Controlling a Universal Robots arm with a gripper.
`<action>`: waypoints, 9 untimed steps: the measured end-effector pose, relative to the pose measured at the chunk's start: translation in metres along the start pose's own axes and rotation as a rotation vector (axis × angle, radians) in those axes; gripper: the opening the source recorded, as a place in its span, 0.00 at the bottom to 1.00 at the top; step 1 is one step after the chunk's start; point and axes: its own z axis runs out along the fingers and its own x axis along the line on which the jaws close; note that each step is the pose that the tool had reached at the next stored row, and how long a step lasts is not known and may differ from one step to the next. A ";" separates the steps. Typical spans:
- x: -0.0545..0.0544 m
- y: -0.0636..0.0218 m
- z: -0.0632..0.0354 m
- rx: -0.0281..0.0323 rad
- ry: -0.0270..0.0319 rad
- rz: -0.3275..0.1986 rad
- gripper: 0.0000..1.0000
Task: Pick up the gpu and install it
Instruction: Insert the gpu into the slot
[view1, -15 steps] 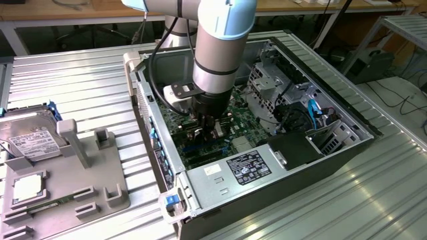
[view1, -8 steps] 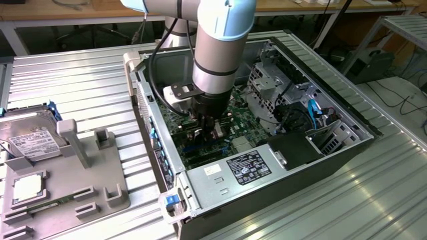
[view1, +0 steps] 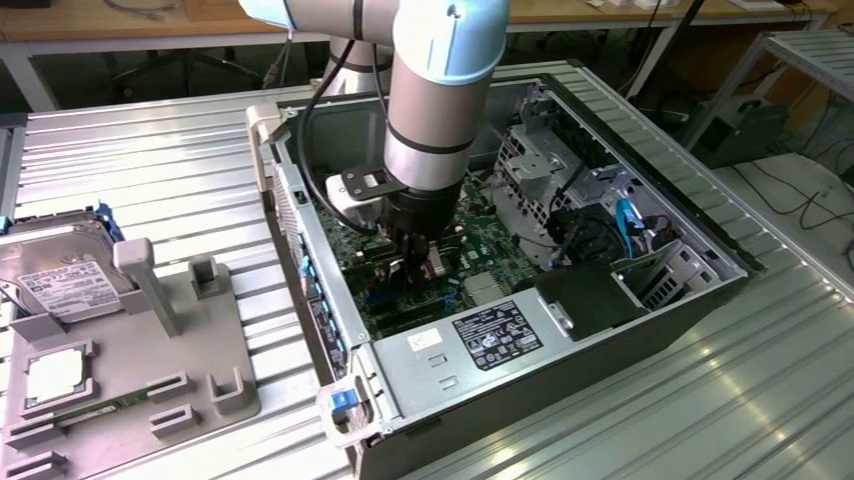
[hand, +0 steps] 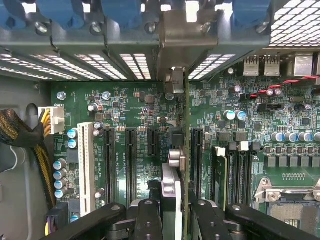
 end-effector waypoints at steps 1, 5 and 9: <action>0.000 0.0000 0.0003 0.0003 -0.0004 0.000 0.28; 0.000 0.0000 0.0006 0.0003 -0.0004 0.000 0.28; 0.000 -0.0001 0.0011 0.0004 -0.0005 0.000 0.28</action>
